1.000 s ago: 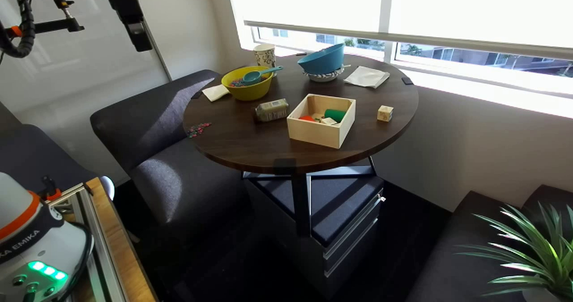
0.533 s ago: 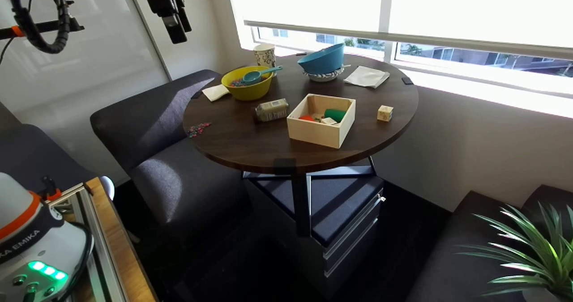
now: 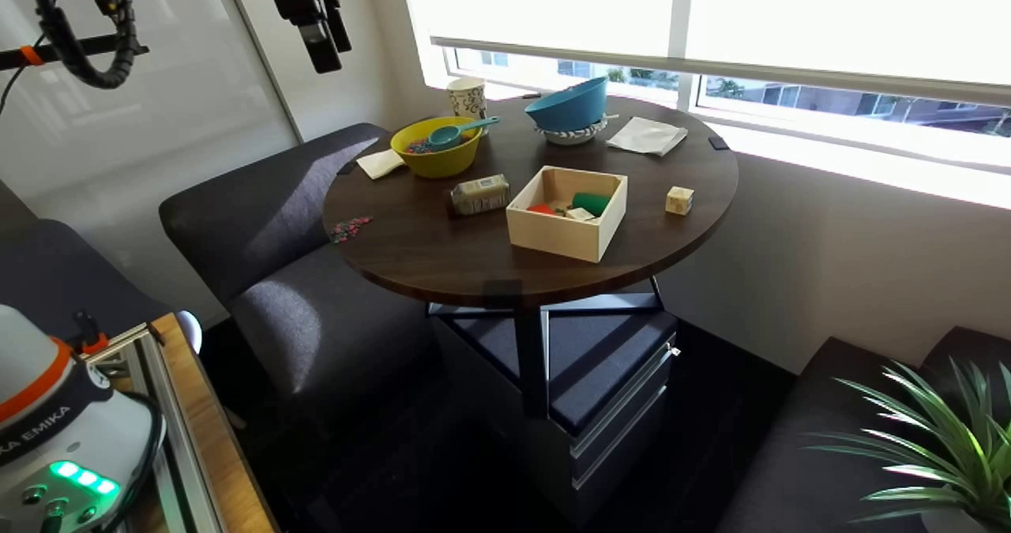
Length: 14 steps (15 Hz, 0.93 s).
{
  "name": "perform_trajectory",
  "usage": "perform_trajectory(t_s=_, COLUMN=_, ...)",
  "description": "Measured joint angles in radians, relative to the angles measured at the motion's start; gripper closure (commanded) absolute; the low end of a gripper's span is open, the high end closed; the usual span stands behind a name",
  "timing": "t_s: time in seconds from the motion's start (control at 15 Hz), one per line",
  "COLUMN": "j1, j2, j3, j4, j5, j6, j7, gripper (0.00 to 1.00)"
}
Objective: Remove one block from the box and put it on top of the jar.
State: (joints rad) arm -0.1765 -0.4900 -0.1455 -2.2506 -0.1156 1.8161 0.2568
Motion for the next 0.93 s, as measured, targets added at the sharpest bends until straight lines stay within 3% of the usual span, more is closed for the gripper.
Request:
perform_trajectory(t_s=0.27, j1=-0.008, j2=0.001, j3=-0.006, j4=0.000, j5=0.027, j6=0.015, j7=0.002, gripper=0.00)
perform_trajectory(t_s=0.67, j1=-0.010, j2=0.062, j3=-0.071, j4=0.001, j5=0.243, j6=0.174, j7=-0.029, gripper=0.00)
perform_trajectory(t_s=0.93, j1=-0.011, j2=0.106, j3=-0.079, j4=0.012, j5=0.283, j6=0.206, j7=-0.031, gripper=0.00)
